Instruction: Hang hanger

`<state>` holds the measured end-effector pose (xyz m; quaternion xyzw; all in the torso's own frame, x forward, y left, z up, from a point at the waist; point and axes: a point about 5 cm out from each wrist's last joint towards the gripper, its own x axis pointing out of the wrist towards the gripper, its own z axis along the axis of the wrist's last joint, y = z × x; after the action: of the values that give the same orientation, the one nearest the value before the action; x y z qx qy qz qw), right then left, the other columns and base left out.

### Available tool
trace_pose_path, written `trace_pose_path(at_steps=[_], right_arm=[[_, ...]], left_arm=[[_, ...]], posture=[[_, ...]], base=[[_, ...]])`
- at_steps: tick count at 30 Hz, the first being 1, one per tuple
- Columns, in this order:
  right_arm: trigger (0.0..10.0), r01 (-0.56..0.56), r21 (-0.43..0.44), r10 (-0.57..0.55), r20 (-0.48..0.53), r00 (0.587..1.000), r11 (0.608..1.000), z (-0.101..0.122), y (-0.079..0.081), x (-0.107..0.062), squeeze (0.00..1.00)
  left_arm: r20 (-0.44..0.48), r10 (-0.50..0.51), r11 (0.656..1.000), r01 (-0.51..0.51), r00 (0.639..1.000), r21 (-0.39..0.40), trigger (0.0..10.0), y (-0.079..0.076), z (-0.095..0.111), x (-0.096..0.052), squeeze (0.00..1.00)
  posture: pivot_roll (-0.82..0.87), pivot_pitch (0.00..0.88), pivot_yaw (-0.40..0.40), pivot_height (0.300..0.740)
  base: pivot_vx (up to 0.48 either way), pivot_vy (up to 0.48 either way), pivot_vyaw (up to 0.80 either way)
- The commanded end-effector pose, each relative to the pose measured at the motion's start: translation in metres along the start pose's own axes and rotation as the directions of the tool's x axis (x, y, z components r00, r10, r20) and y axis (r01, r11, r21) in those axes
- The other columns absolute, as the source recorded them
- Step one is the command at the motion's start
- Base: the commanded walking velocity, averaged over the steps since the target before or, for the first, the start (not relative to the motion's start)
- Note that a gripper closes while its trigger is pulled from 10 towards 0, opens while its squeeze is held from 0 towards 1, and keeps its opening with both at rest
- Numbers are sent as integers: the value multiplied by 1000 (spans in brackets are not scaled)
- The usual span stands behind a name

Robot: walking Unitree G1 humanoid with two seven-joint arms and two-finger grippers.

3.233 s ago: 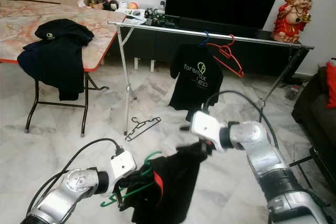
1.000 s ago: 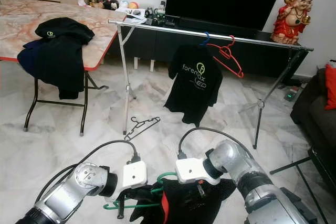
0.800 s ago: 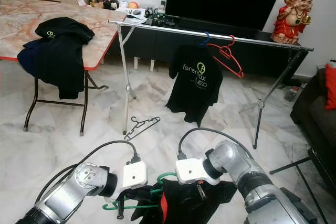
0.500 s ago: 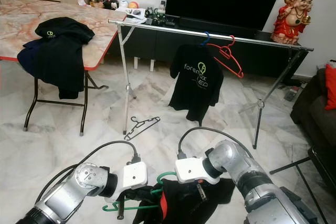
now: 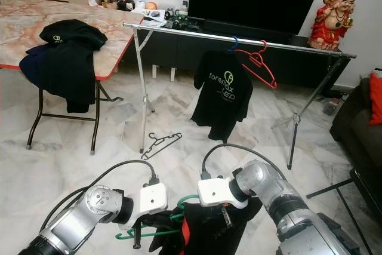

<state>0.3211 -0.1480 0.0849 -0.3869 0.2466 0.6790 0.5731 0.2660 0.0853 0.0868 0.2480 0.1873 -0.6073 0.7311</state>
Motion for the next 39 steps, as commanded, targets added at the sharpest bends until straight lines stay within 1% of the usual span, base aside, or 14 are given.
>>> trace_pose_path(at_steps=[1,2,3,4,12,18,19,27,31,35,36,37,38,39], right_arm=[[0,-31,-7,31,-27,999,999,-1,3,5,0],[0,-31,-6,31,-28,999,1000,-1,3,5,0],[0,-30,-6,30,-29,999,1000,-2,3,6,0],[0,-31,-6,31,-29,999,999,-2,4,6,0],[0,-27,-3,27,-42,999,1000,-5,6,6,0],[0,90,49,-86,-75,994,995,-15,2,0,0],[0,220,104,-211,-89,973,970,-22,-3,-6,0],[0,401,264,-405,-42,913,877,-35,-4,-18,0],[0,420,282,-433,-20,901,862,-34,-5,-18,0],[0,504,358,-549,30,835,786,-21,-20,-19,0],[0,527,377,-582,40,812,762,-14,-27,-20,0],[0,549,391,-616,61,785,739,-2,-37,-21,0],[0,549,391,-616,61,785,739,-2,-37,-21,0],[0,549,387,-621,83,779,741,5,-42,-22,0]], left_arm=[[76,29,997,-34,997,74,10000,11,25,-4,0],[79,17,998,-22,997,65,10000,11,25,-4,725],[83,3,999,-7,997,54,10000,10,25,-4,725],[81,-17,998,12,997,55,10000,9,25,-4,1000],[49,-69,995,65,996,75,10000,6,21,-9,1000],[-52,-36,996,40,998,78,10000,14,3,-35,1000],[-69,46,998,-43,997,55,10000,22,-6,-47,1000],[-58,263,963,-266,963,-45,10000,32,-26,-71,1000],[-62,284,956,-287,957,-60,10000,32,-29,-72,1000],[-74,345,930,-351,936,-110,10000,30,-40,-65,1000],[-89,379,911,-389,921,-138,10000,30,-48,-61,0],[-122,464,860,-479,878,-175,10000,33,-62,-58,0],[-122,464,860,-479,878,-175,10000,33,-62,-58,0],[-141,522,815,-540,841,-209,10000,36,-70,-57,0]], posture=[[185,0,-146,740],[182,0,-142,740],[182,0,-142,740],[182,0,-141,740],[177,0,-137,740],[184,0,-138,740],[188,0,-139,740],[173,0,-132,740],[170,0,-129,740],[165,0,-130,740],[158,0,-132,740],[157,0,-137,740],[157,0,-137,740],[157,0,-137,740]], base=[[0,0,0],[0,0,0],[0,0,0],[0,0,0],[0,0,0],[0,0,0],[0,0,0],[0,0,0],[0,0,0],[0,0,0],[0,0,0],[0,0,0],[0,0,0],[0,0,0]])
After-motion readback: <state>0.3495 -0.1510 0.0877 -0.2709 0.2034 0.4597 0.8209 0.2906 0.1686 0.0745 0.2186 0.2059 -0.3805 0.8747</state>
